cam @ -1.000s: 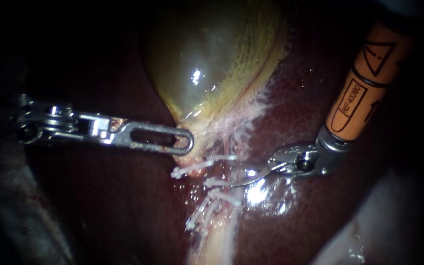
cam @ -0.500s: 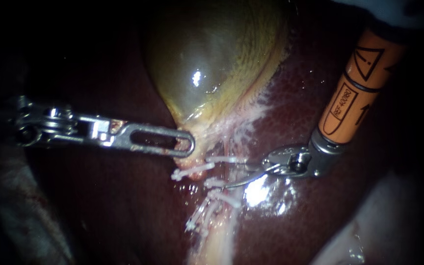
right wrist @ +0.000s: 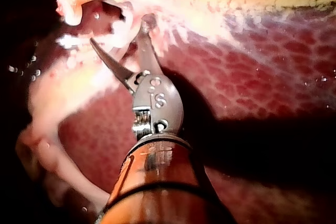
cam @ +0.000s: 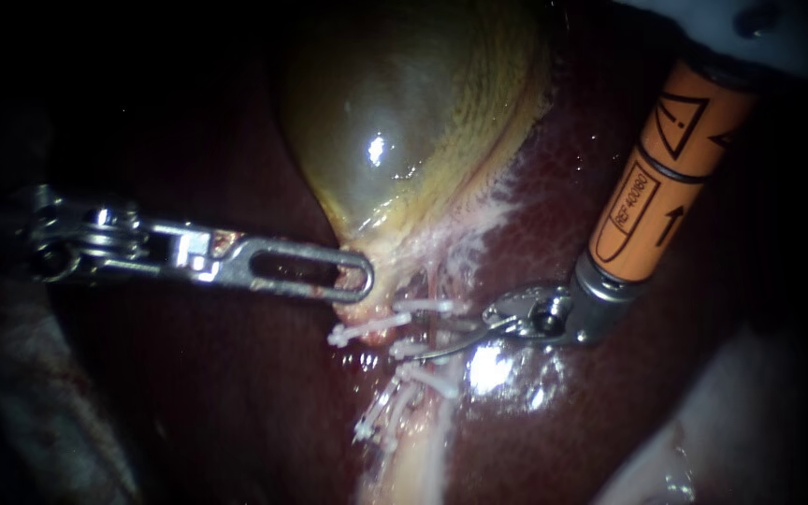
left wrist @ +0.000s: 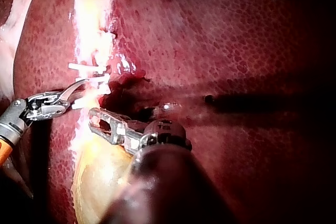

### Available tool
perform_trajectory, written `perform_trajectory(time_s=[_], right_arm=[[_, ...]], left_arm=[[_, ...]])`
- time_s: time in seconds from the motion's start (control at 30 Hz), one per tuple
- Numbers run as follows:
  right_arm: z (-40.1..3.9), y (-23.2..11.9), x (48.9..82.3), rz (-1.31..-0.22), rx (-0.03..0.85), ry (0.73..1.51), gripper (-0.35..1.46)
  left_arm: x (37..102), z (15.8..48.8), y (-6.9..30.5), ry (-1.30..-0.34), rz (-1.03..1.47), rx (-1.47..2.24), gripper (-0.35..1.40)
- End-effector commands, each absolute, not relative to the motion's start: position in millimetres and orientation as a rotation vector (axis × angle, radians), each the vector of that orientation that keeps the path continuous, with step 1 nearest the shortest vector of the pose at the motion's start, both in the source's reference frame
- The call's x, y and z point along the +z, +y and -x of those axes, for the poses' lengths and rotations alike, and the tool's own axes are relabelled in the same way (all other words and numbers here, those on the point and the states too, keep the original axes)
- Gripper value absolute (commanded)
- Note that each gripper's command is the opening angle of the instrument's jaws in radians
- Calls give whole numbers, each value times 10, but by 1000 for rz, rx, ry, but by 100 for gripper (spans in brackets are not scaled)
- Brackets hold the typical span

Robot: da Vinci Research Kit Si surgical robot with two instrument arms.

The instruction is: Go to the cutting position right tube

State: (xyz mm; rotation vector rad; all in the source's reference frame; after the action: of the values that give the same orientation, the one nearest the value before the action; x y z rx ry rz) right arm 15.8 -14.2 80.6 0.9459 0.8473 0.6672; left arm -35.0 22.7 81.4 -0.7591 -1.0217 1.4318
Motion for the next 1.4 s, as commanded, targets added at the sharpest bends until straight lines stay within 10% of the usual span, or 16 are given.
perform_trajectory(time_s=[0.03,1.4], right_arm=[[-158,-142,806,-947,673,845,116],[-154,-134,793,-977,710,825,105]], left_arm=[[814,350,227,-1022,759,1432,-35],[814,349,227,-1022,759,1432,-35]])
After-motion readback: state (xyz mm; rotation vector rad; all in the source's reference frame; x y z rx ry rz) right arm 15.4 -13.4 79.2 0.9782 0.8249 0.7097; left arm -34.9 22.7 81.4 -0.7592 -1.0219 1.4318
